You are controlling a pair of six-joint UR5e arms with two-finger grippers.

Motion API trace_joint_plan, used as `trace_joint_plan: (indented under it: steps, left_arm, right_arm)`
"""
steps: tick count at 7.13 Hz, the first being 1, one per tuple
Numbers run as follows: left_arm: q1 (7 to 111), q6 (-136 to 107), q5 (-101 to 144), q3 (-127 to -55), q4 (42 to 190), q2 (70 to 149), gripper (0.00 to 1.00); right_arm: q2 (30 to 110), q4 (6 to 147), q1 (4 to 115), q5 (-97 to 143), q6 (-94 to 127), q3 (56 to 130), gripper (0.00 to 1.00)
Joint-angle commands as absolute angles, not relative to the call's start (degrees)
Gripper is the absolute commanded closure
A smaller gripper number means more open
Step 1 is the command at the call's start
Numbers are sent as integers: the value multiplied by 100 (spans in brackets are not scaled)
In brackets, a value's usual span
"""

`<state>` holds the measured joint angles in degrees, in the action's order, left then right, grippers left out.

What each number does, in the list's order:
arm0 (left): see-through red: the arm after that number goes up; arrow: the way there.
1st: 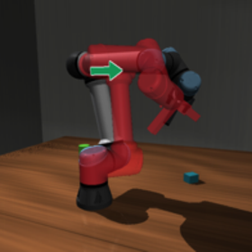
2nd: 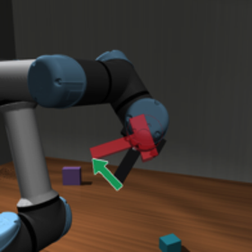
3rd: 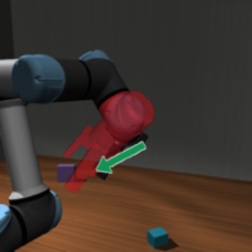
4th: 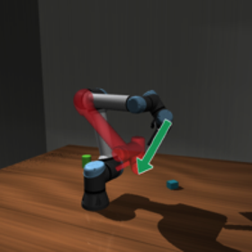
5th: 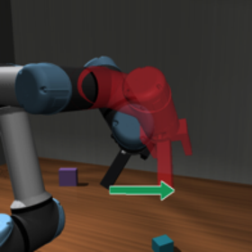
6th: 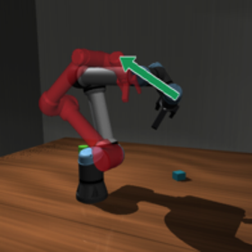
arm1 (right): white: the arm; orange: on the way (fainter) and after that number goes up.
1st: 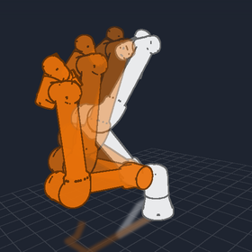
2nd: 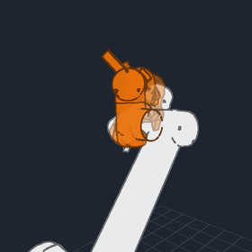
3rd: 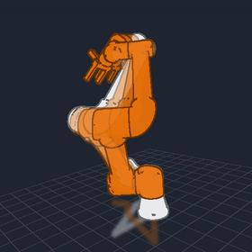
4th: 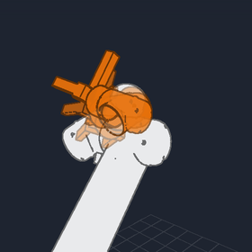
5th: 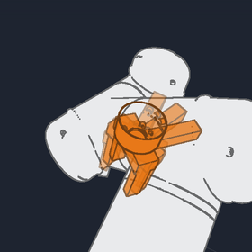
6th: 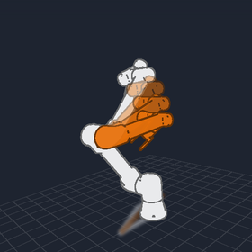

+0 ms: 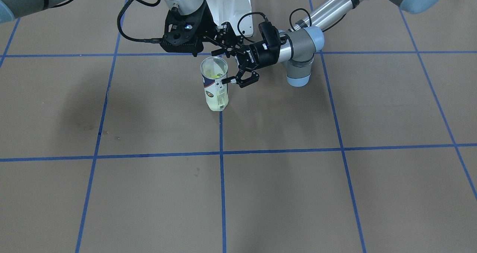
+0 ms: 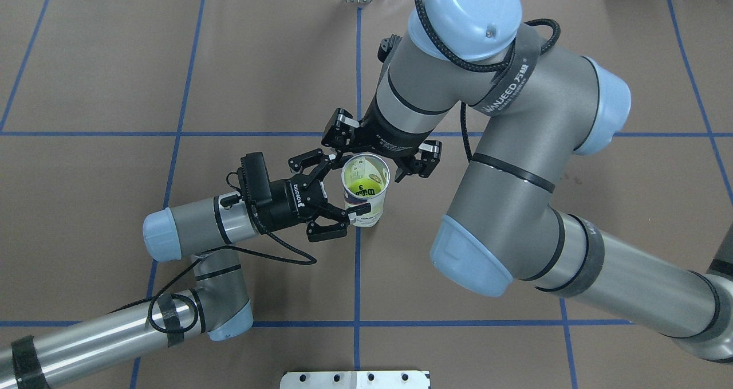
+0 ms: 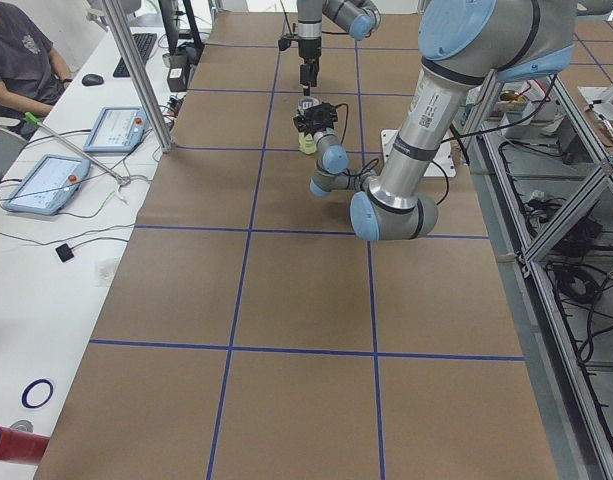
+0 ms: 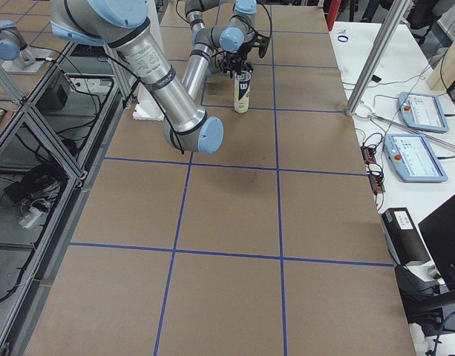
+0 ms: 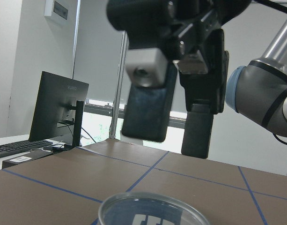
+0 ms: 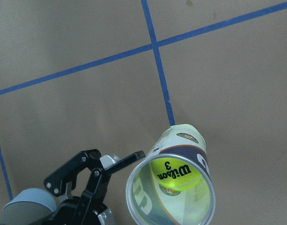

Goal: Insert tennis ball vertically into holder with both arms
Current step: 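Drop the ball into the can and withdraw the right gripper while the left gripper opens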

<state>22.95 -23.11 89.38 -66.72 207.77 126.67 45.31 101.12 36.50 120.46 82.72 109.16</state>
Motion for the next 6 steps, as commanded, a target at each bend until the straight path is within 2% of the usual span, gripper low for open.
trace_joint_plan:
  steps: [1,3,4,6]
  left_arm:
    - [2320,-2312,8956,-6714,20777,12639,1]
    - [2373,-2312,8974,-6976,20777,12386,1]
    - [2521,-2320,8965,-7309,20769,12123,1]
    - [2794,-2416,8965,-7531,20769,11603,1]
  right_arm:
    - [5531,10116,4137,12111,7948,11650,1]
    - [6167,10125,5102,12846,6754,11681,1]
    - [6440,10125,5333,12919,6254,11655,1]
    - [6924,10116,5842,12920,5138,11462,1]
